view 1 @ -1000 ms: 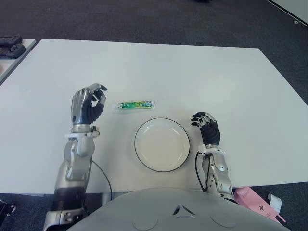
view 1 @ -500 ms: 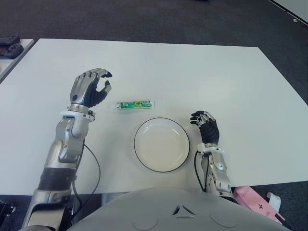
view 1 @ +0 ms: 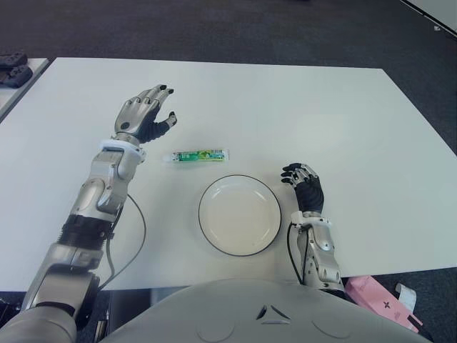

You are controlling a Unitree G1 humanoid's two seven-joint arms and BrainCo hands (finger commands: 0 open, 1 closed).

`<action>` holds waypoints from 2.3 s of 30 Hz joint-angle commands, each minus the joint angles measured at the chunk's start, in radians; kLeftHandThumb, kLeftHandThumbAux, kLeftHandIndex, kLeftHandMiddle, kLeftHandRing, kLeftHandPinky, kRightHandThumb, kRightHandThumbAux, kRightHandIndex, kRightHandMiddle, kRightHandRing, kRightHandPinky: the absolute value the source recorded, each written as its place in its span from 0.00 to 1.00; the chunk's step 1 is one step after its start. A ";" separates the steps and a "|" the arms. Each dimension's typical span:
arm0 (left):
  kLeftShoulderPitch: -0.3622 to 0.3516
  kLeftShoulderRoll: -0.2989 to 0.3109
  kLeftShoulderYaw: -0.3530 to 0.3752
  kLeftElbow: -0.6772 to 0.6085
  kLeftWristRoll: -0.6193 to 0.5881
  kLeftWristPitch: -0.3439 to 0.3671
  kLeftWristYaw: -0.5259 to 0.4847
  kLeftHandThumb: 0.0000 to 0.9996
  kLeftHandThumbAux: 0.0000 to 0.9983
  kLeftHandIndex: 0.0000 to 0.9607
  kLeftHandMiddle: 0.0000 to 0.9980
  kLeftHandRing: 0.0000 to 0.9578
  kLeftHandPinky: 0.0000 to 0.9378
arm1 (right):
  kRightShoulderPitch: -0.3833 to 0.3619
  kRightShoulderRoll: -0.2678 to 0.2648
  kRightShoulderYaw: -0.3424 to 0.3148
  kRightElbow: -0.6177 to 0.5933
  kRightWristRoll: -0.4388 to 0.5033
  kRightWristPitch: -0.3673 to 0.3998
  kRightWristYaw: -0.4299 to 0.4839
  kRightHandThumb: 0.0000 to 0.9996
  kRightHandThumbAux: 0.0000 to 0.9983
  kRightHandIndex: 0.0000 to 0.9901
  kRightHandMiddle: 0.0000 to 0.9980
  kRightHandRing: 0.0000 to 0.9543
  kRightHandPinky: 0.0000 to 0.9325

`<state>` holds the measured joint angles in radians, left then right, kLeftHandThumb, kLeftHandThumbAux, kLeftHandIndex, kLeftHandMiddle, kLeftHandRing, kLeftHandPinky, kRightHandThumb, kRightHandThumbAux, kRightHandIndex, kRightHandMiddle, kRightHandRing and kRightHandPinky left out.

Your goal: Put the toothpaste on the table into the plate.

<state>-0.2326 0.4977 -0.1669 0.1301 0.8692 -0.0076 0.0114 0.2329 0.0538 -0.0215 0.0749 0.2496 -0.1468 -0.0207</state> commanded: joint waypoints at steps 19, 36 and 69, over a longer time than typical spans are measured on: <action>-0.204 0.145 -0.258 0.242 0.054 -0.160 -0.171 0.54 0.17 0.00 0.00 0.00 0.01 | 0.014 0.057 0.004 0.013 0.011 0.035 -0.026 0.71 0.73 0.43 0.50 0.52 0.53; -0.238 0.182 -0.328 0.287 -0.018 -0.308 -0.374 0.54 0.17 0.00 0.00 0.00 0.03 | 0.004 0.045 0.003 0.052 -0.015 -0.017 -0.020 0.70 0.73 0.43 0.50 0.52 0.53; -0.181 0.321 -0.327 0.125 -0.016 -0.405 -0.596 0.52 0.19 0.00 0.00 0.00 0.02 | 0.008 0.035 -0.003 0.066 -0.021 -0.025 -0.019 0.70 0.73 0.43 0.50 0.52 0.53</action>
<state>-0.4409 0.7994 -0.4910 0.2768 0.8502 -0.4211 -0.5448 0.2280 0.0529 -0.0184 0.1100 0.2335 -0.2001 -0.0325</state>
